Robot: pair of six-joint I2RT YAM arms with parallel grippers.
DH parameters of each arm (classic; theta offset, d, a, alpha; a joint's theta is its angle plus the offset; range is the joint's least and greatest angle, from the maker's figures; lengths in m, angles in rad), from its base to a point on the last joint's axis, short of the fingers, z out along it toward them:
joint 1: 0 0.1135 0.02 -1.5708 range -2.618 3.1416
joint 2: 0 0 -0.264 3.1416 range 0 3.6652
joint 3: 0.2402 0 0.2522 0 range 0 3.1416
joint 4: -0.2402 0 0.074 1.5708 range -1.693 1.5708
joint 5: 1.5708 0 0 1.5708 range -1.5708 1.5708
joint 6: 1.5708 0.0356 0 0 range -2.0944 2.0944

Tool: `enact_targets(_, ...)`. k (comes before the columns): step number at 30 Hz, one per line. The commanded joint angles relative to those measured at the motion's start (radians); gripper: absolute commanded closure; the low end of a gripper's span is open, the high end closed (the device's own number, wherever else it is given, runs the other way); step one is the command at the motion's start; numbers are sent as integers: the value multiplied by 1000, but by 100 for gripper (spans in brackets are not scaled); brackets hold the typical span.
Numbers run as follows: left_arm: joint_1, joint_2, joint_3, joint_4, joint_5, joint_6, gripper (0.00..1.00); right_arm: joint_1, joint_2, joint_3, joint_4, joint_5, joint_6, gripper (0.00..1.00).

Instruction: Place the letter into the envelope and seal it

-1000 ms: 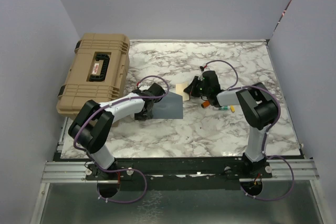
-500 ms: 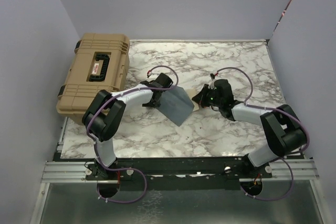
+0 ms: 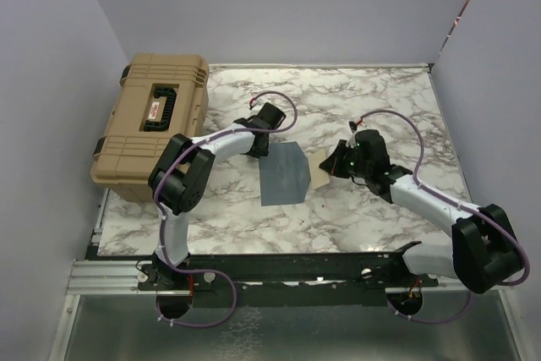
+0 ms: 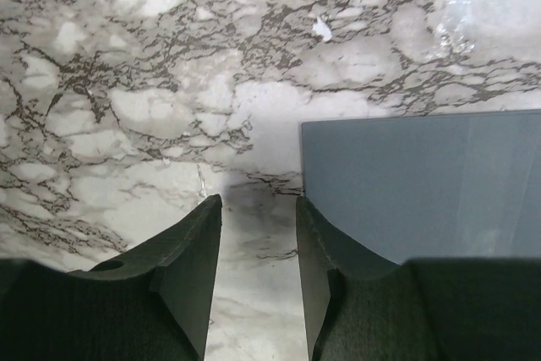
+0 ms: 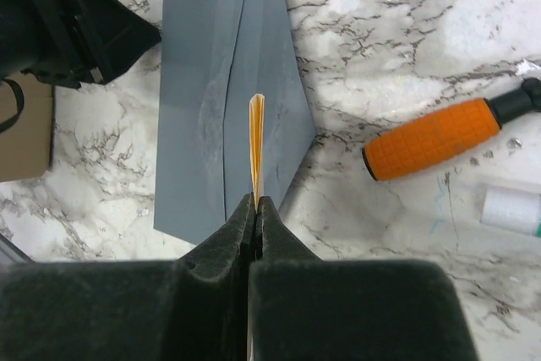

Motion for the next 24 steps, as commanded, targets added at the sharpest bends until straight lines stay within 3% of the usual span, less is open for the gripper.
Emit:
enact_targets(1, 11, 9, 49, 25, 69, 41, 58, 3, -56, 48, -139, 52, -6, 100)
enact_targets(6, 16, -61, 27, -1, 96, -9, 55, 3, 11, 93, -110, -24, 19, 100)
enact_targets(11, 17, -152, -32, -41, 169, -44, 36, 2, 164, 127, 17, -73, 92, 100)
enact_targets(16, 17, -197, -114, -37, 298, -66, 28, 5, 328, 202, 84, -127, 107, 100)
enact_targets(20, 18, -186, -182, -6, 381, -95, 28, 10, 415, 242, 100, -121, 126, 100)
enact_targets(24, 17, -167, -231, 27, 390, -132, 35, 23, 463, 250, 103, -79, 121, 100)
